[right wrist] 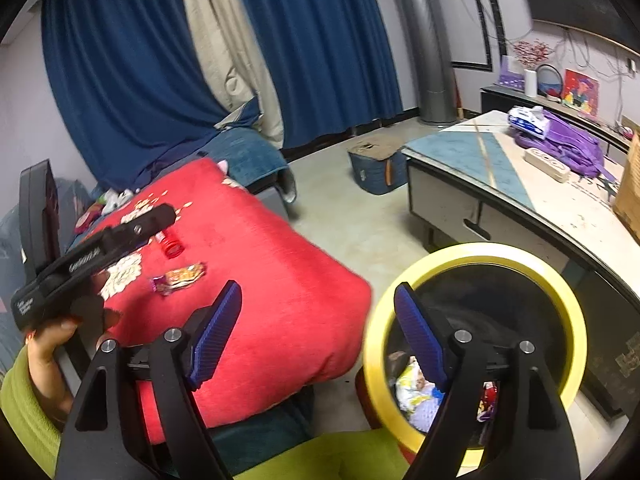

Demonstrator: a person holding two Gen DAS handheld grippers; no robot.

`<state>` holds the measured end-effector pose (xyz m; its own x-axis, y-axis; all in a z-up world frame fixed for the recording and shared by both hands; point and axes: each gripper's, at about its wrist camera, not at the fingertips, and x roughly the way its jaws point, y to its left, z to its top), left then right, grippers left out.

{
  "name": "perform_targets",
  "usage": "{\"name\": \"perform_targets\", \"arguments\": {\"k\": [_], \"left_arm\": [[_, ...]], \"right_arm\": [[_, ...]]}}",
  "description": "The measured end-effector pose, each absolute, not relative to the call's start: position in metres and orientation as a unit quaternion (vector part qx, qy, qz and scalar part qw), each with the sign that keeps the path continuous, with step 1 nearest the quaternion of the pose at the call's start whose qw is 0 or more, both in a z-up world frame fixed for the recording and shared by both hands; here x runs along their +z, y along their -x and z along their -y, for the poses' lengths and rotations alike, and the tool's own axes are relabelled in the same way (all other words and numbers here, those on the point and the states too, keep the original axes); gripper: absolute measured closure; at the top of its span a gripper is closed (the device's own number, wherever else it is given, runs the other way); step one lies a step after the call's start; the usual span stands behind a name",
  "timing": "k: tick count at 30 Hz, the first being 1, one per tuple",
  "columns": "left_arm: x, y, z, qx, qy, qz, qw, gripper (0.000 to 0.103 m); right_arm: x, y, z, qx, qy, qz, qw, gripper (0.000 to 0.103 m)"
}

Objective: Collect trash
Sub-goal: 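Move both tools back over the bed toward the snack wrapper and red tube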

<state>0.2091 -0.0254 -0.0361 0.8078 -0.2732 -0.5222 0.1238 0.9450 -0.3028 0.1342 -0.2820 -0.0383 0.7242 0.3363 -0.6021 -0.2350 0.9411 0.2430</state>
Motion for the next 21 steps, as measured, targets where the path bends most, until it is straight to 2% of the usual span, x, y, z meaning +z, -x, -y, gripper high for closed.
{"name": "perform_targets", "arguments": {"k": [21], "left_arm": [[-0.036,-0.206,-0.076,0.006,0.196,-0.280,0.940,0.011]], "right_arm": [[-0.060,-0.153,0.164,0.230,-0.020,-0.383,0.895,0.026]]}}
